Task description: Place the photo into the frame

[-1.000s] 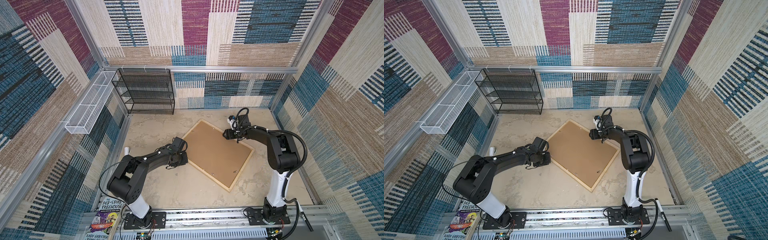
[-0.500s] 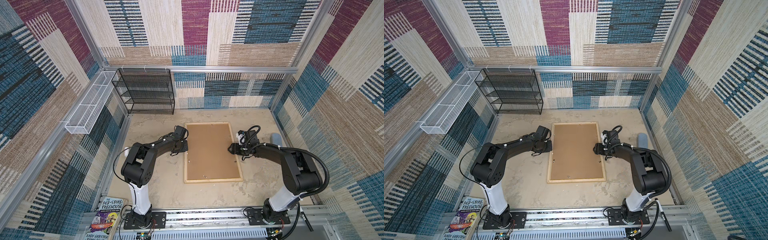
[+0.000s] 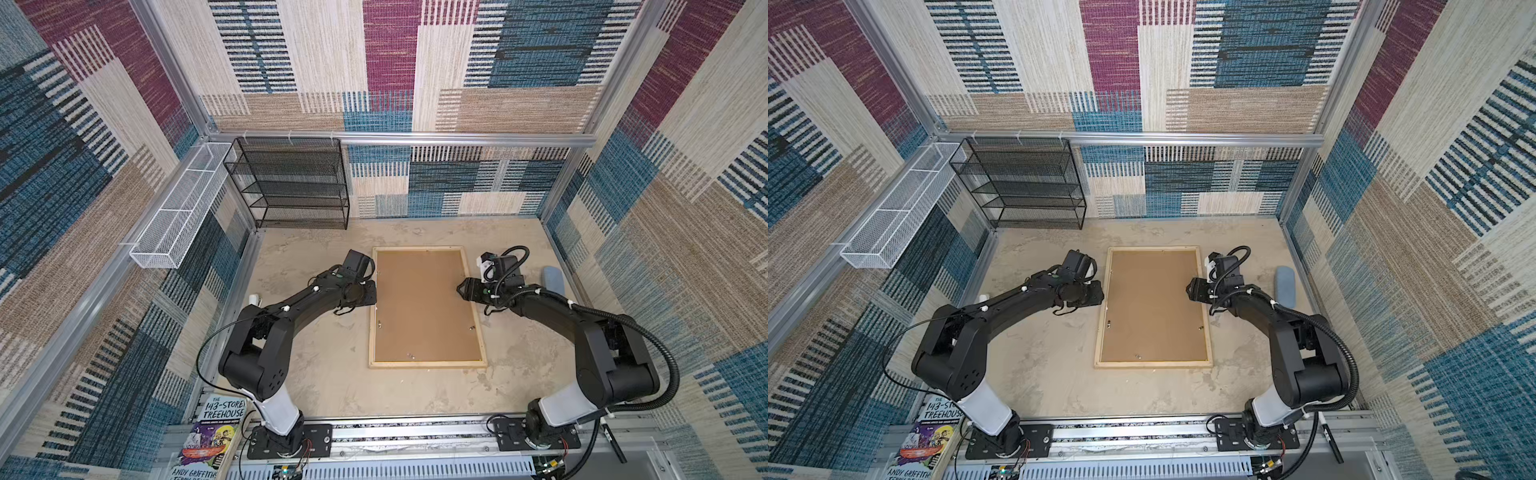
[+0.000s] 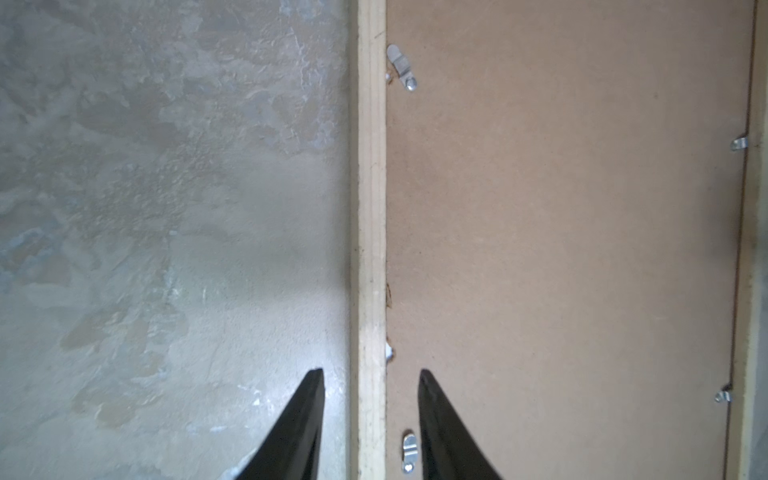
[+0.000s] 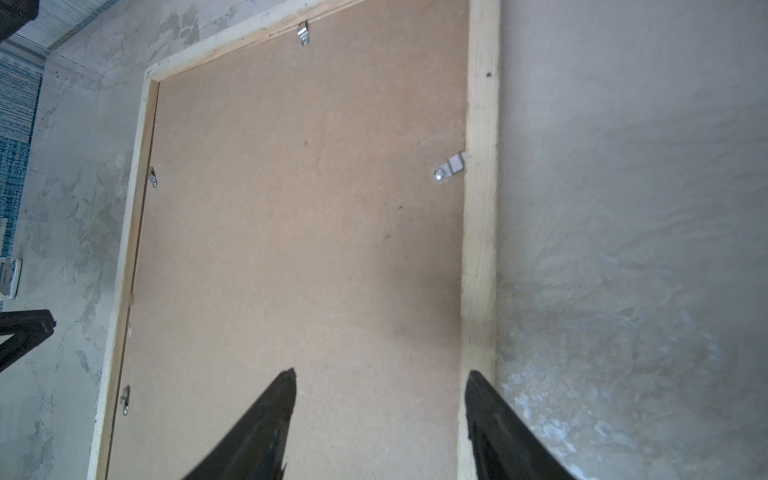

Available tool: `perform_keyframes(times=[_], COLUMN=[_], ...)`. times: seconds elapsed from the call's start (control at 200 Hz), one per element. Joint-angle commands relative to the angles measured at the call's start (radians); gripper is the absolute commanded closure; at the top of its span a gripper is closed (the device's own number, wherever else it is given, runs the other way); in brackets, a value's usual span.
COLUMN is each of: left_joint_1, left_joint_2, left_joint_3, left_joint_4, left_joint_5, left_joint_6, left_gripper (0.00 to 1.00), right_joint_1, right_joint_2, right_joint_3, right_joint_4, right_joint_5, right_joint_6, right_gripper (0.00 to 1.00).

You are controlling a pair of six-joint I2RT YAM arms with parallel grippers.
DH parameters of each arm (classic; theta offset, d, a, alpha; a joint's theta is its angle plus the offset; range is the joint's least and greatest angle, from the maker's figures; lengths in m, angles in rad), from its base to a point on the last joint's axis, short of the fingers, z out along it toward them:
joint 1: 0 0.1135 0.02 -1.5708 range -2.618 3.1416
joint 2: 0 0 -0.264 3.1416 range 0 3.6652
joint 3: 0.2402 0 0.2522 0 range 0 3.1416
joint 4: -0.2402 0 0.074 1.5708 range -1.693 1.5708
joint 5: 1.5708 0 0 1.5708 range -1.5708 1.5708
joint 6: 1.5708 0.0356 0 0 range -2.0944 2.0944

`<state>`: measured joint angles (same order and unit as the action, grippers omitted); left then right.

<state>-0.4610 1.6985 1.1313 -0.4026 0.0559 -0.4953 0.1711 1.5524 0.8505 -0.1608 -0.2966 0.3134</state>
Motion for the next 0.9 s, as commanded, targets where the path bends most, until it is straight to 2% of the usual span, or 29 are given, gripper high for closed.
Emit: perform_keyframes(times=[0.0, 0.13, 0.366, 0.461, 0.606, 0.896], left_joint_1=[-0.020, -0.043, -0.060, -0.059, -0.053, -0.053], left_joint_2=[0.001, 0.038, 0.082, 0.116, 0.170, 0.236], left_joint_3=[0.011, 0.041, 0.068, 0.106, 0.154, 0.204], left_joint_4=[-0.027, -0.055, -0.068, -0.064, -0.049, -0.092], left_joint_5=[0.001, -0.022, -0.201, -0.206, -0.131, -0.185], left_joint_6=[-0.009, -0.011, -0.011, 0.019, 0.048, 0.050], left_gripper=[0.59, 0.59, 0.59, 0.58, 0.60, 0.72], right_joint_1=[0.002, 0.002, 0.003, 0.009, 0.021, 0.047], right_joint_2=[0.016, 0.020, 0.003, 0.006, 0.013, 0.022], right_joint_3=[0.015, 0.008, 0.001, 0.001, -0.001, 0.005], right_joint_4=[0.046, 0.067, 0.080, 0.090, 0.092, 0.100], right_joint_5=[-0.039, -0.078, -0.120, -0.134, -0.137, -0.165], right_joint_6=[0.018, 0.033, 0.039, 0.044, 0.049, 0.049], right_gripper=[0.33, 0.34, 0.34, 0.34, 0.34, 0.34])
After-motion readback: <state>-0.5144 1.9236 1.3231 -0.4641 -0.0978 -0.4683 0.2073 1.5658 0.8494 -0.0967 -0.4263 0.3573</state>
